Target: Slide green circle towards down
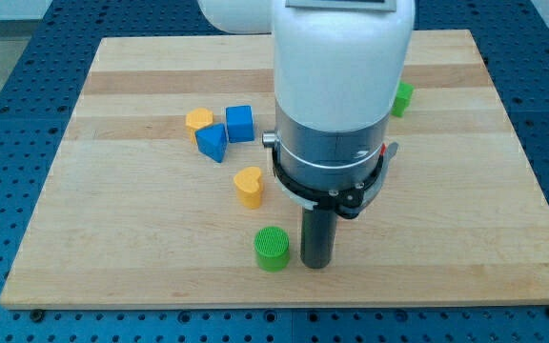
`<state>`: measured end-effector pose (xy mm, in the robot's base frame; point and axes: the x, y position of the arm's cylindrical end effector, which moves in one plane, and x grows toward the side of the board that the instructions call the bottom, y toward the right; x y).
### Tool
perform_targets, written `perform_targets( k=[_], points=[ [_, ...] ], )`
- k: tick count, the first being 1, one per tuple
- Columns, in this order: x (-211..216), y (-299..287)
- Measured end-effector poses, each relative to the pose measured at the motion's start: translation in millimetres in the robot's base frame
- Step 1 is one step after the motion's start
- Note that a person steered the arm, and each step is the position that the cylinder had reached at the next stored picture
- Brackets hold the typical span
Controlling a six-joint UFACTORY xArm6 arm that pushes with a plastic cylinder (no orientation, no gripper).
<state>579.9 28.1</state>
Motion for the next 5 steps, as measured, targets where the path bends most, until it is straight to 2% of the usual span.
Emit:
perform_targets(
  k=[1, 2, 4, 5],
  points=[
    [10, -11],
    [39, -17],
    [36, -14],
    [13, -14]
  ],
)
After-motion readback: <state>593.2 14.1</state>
